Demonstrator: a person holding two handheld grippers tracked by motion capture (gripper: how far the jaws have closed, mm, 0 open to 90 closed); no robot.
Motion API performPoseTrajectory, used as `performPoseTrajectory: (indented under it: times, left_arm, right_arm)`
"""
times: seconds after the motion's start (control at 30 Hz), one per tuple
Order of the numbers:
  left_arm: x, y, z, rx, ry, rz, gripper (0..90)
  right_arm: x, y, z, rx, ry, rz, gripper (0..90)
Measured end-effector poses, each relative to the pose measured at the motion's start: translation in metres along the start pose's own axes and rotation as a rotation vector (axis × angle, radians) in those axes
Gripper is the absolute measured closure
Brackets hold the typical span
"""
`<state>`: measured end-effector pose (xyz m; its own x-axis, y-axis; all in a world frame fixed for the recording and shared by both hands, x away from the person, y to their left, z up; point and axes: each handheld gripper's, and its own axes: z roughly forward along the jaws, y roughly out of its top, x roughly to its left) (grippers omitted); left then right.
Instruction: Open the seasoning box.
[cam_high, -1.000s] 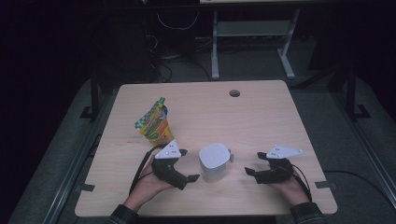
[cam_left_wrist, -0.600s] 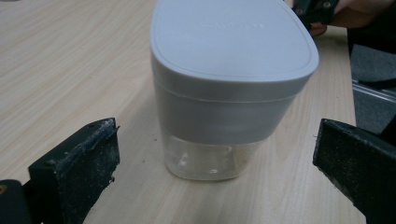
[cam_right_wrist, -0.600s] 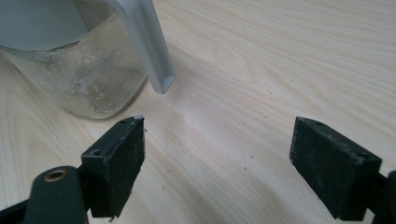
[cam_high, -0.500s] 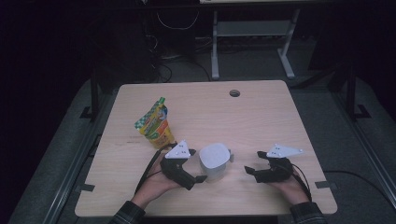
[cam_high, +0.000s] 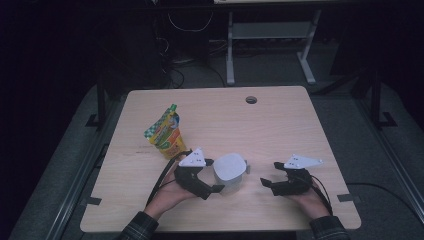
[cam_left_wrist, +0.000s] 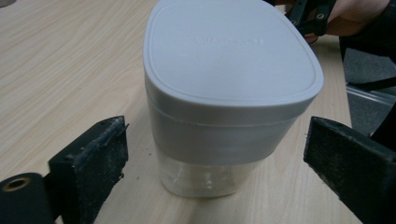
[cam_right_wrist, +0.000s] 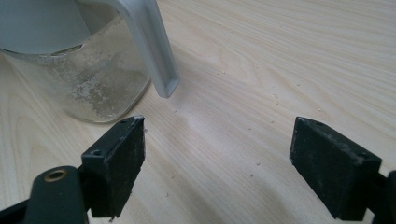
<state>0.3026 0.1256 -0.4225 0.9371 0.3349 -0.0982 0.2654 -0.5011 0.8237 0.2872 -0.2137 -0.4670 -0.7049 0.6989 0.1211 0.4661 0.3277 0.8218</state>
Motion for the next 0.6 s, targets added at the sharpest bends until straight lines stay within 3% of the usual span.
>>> performPoseTrajectory:
  times: [0.13,0.6]
  left_arm:
    - [-0.0004,0.0011,0.0006,-0.007,-0.010,0.000,13.1]
    - [-0.0001,0.0026,-0.0037,-0.017,-0.023,-0.003,19.6]
  right_arm:
    - [-0.0006,0.0000,0.0009,0.001,0.000,-0.002,17.6]
    - [-0.0001,-0.0006,0.0036,0.020,0.000,-0.011,17.8]
